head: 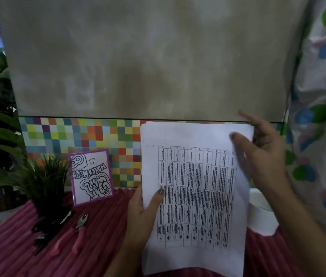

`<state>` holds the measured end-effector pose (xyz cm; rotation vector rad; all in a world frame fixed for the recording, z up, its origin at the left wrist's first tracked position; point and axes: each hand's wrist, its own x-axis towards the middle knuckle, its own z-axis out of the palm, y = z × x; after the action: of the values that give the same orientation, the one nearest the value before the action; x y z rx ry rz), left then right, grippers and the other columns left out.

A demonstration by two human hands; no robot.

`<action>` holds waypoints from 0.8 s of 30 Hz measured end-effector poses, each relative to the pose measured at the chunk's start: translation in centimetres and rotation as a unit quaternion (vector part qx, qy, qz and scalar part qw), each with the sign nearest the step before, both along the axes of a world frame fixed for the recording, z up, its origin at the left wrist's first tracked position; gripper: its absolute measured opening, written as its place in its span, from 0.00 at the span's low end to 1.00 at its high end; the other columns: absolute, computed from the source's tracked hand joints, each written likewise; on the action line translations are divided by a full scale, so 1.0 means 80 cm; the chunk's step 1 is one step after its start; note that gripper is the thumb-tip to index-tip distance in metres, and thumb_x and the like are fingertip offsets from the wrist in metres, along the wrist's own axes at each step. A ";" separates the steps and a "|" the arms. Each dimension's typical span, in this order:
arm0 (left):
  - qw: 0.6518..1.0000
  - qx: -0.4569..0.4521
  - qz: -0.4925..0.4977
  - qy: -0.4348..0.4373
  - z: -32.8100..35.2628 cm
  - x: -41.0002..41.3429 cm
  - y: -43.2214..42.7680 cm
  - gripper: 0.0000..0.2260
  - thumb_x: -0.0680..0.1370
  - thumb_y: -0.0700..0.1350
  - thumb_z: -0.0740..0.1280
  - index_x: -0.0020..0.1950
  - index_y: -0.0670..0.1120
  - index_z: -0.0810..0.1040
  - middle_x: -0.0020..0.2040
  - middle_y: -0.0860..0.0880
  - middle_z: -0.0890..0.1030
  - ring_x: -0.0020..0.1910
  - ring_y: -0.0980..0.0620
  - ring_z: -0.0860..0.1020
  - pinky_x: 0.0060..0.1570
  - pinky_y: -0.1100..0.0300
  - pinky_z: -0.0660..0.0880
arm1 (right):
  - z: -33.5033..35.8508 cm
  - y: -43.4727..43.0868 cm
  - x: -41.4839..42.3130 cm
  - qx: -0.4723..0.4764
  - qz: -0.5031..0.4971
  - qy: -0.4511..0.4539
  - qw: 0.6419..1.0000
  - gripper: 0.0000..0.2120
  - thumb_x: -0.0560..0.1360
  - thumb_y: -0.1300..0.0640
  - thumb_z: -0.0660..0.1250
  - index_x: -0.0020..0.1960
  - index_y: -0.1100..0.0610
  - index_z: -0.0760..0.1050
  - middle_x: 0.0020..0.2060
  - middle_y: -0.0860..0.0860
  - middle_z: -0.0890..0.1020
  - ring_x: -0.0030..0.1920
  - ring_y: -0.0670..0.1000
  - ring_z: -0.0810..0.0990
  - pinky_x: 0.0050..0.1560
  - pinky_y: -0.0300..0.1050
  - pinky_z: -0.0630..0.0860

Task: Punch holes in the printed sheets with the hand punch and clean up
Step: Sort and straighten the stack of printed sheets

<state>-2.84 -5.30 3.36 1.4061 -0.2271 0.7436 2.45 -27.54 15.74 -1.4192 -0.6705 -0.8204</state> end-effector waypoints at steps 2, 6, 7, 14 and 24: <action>1.000 -0.002 0.016 -0.005 -0.005 0.000 0.004 0.13 0.77 0.38 0.68 0.62 0.45 0.78 0.56 0.52 0.83 0.57 0.55 0.80 0.57 0.62 0.77 | -0.019 0.001 0.003 0.031 0.078 0.086 0.993 0.29 0.72 0.62 0.73 0.67 0.39 0.71 0.38 0.58 0.76 0.39 0.53 0.74 0.39 0.46 0.78; 0.999 -0.052 0.015 0.001 -0.013 0.000 0.008 0.14 0.74 0.39 0.69 0.59 0.44 0.79 0.54 0.50 0.84 0.56 0.54 0.81 0.55 0.61 0.78 | -0.096 0.016 -0.015 0.037 0.146 0.259 0.954 0.12 0.73 0.73 0.64 0.51 0.61 0.80 0.41 0.55 0.86 0.43 0.53 0.85 0.41 0.44 0.80; 0.997 -0.070 -0.004 0.018 -0.013 0.000 0.008 0.14 0.73 0.40 0.69 0.58 0.43 0.80 0.53 0.49 0.85 0.55 0.52 0.82 0.54 0.59 0.78 | -0.114 0.017 -0.016 0.036 0.130 0.277 0.951 0.12 0.73 0.73 0.64 0.48 0.60 0.81 0.42 0.55 0.86 0.45 0.55 0.85 0.43 0.46 0.80; 0.999 -0.006 0.002 0.033 0.007 -0.005 0.005 0.12 0.76 0.41 0.71 0.59 0.44 0.80 0.53 0.51 0.85 0.54 0.53 0.82 0.55 0.59 0.78 | -0.114 0.012 -0.018 0.007 0.066 0.200 0.978 0.18 0.74 0.72 0.65 0.39 0.50 0.82 0.37 0.43 0.86 0.40 0.43 0.84 0.41 0.38 0.81; 0.981 0.000 -0.058 0.188 -0.032 -0.003 0.020 0.07 0.71 0.44 0.74 0.48 0.49 0.83 0.44 0.54 0.86 0.45 0.58 0.84 0.41 0.68 0.78 | -0.186 0.012 -0.027 -0.008 0.073 0.279 0.957 0.17 0.72 0.68 0.68 0.44 0.46 0.85 0.45 0.52 0.86 0.50 0.58 0.84 0.52 0.58 0.80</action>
<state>-3.08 -3.72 0.83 1.4904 -0.0127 0.3725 0.29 -26.55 0.87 -1.5041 -0.3376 -0.2699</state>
